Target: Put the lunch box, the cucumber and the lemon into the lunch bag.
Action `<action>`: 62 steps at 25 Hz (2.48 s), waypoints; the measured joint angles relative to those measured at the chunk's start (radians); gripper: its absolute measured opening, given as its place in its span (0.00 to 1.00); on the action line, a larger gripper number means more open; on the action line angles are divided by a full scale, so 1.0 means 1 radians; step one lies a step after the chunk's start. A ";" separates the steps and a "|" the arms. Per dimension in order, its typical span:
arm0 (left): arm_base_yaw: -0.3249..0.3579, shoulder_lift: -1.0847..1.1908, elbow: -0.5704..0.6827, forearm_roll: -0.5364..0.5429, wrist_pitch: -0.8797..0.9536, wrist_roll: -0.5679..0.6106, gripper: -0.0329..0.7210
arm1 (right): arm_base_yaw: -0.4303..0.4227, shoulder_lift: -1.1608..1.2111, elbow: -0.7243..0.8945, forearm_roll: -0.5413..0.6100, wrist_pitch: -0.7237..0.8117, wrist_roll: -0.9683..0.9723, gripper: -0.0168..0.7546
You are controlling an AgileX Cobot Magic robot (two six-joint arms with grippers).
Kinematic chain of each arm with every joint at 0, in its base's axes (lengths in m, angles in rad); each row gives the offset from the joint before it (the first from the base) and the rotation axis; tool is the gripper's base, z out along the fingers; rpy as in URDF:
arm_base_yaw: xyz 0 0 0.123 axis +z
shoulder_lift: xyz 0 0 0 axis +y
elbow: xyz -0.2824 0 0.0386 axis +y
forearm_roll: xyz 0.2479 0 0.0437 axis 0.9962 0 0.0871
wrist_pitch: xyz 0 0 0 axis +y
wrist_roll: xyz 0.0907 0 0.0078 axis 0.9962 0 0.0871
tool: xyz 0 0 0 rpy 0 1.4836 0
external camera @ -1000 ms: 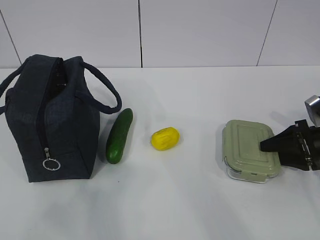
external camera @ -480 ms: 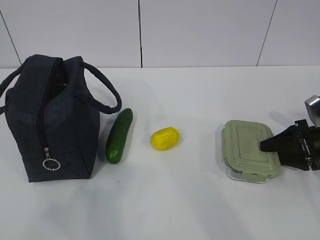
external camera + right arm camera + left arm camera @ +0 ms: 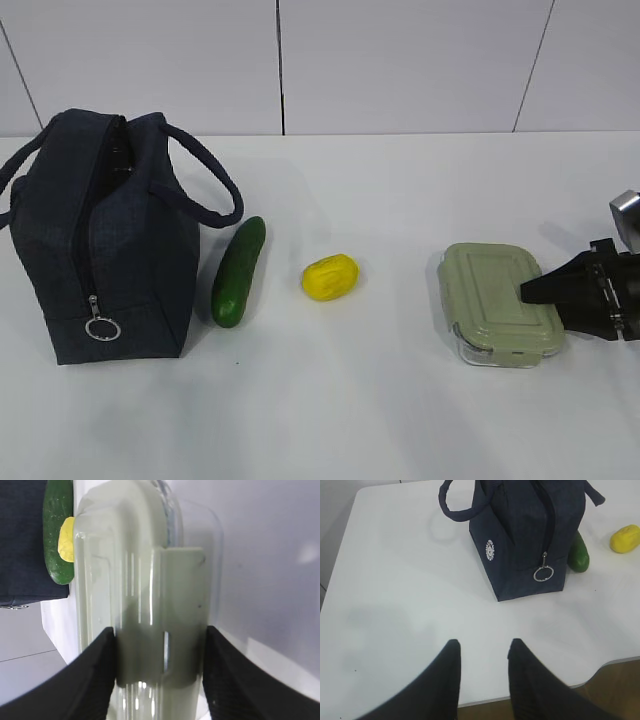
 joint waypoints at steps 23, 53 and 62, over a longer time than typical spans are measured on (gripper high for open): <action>0.000 0.000 0.000 0.000 0.000 0.000 0.36 | 0.000 0.000 0.000 0.000 0.002 0.000 0.51; 0.000 0.000 0.000 0.000 0.000 0.000 0.36 | 0.010 -0.065 0.000 -0.040 -0.026 0.081 0.50; 0.000 0.000 0.000 0.000 0.000 0.000 0.36 | 0.010 -0.161 0.000 -0.036 -0.026 0.132 0.50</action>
